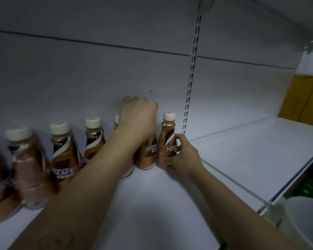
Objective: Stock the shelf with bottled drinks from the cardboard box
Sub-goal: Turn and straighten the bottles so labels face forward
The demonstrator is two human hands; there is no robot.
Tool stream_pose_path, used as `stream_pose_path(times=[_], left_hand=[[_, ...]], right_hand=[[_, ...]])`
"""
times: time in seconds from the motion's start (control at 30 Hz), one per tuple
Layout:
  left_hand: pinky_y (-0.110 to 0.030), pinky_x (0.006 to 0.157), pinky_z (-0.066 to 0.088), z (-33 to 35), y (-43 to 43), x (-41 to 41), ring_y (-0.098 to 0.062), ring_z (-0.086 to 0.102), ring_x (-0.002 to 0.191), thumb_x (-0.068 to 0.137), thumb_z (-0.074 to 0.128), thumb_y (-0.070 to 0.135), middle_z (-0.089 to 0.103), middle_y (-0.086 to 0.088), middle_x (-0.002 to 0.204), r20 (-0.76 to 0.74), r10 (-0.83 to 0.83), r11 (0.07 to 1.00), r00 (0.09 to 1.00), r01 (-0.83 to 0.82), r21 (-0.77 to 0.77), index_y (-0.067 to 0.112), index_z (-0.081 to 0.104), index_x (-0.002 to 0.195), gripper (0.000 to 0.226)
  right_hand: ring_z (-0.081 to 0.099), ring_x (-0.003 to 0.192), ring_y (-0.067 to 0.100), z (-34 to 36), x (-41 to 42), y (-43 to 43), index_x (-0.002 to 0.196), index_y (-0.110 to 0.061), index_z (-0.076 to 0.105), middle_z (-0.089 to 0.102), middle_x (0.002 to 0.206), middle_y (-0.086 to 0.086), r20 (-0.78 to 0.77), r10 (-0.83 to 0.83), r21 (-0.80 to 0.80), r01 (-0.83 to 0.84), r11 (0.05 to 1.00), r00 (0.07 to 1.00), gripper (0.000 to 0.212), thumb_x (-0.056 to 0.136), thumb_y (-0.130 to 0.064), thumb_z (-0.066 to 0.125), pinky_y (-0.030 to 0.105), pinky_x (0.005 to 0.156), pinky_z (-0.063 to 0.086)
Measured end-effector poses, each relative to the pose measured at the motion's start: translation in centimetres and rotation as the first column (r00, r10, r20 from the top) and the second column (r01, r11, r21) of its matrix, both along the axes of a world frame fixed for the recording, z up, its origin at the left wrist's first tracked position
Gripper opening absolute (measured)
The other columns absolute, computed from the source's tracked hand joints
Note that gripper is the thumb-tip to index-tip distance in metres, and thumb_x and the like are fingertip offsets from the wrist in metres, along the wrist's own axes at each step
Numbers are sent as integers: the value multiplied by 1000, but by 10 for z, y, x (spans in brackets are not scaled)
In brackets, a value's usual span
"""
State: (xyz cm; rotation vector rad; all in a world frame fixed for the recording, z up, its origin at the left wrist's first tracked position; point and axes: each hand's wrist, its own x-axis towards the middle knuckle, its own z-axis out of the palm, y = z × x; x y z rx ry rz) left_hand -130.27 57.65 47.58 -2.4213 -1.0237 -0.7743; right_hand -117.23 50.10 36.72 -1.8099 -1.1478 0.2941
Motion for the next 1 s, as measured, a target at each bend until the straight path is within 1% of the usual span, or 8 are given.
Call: stream_pose_path(times=[0.07, 0.23, 0.37, 0.47, 0.57, 0.63, 0.83, 1.0], left_hand=[[-33, 70, 36, 4, 6, -5, -25, 57, 83, 80, 63, 22, 65, -5, 91, -18, 24, 999, 1000, -24, -30, 21, 65, 103, 22], [-33, 68, 35, 15, 16, -11, -24, 56, 81, 78, 69, 23, 64, -4, 90, -24, 17, 996, 1000, -19, -86, 22, 65, 95, 18], [-38, 77, 27, 17, 20, -8, -26, 55, 85, 77, 66, 22, 62, -4, 93, -34, -13, 994, 999, 9, -112, 22, 62, 96, 20], [-39, 77, 24, 18, 23, -10, -25, 54, 84, 76, 68, 25, 62, -4, 92, -4, -31, 988, 999, 30, -152, 22, 61, 94, 19], [-38, 77, 27, 17, 19, -9, -25, 55, 84, 77, 68, 32, 63, -4, 92, 0, -28, 990, 1000, 28, -135, 21, 61, 95, 22], [-38, 77, 29, 16, 12, -9, -27, 56, 89, 76, 69, 35, 63, -6, 97, -12, -24, 992, 1000, 22, -126, 20, 62, 101, 30], [-44, 91, 35, 14, -23, -27, -31, 51, 107, 77, 64, 49, 59, -10, 114, -12, -73, 993, 997, 72, -88, 19, 59, 115, 49], [-40, 93, 35, 27, -45, -103, -30, 50, 112, 79, 64, 46, 58, -8, 120, -5, -71, 995, 997, 71, -77, 22, 56, 120, 48]], right_hand=[[64, 85, 17, -4, -6, 10, 112, -30, 51, 64, 90, -8, -8, -3, 18, 3, 1000, 1000, 63, 62, -10, 82, 32, 72, 55], [52, 73, -13, -13, -8, 18, 119, -41, 49, 54, 82, -32, 1, 27, 70, -27, 997, 1000, 69, 66, -18, 85, 5, 63, 37], [56, 87, -6, -14, -10, 21, 131, -43, 46, 59, 95, -31, 0, 27, 95, -26, 995, 1000, 74, 71, -16, 82, 24, 85, 49], [60, 108, 11, -15, -16, 18, 144, -40, 30, 64, 121, -14, 69, 36, 16, -38, 999, 997, 84, 77, -26, 78, 32, 96, 45], [44, 134, 23, -12, -25, 8, 153, -29, 11, 46, 148, 0, 85, -11, -49, 15, 999, 996, 100, 77, -37, 77, 41, 108, 36], [38, 137, 23, -5, -29, -3, 153, -26, 14, 39, 152, 3, 86, -99, 17, 98, 995, 991, 102, 75, -38, 79, 43, 110, 34], [47, 128, 16, 10, -41, -43, 145, -27, 34, 49, 141, -2, 230, -63, 161, 26, 987, 971, 83, 75, -41, 76, 32, 99, 40], [59, 103, 16, 30, -81, -47, 125, -27, 53, 57, 108, -9, 324, 59, 181, -123, 976, 944, 56, 74, -35, 77, 14, 67, 36]])
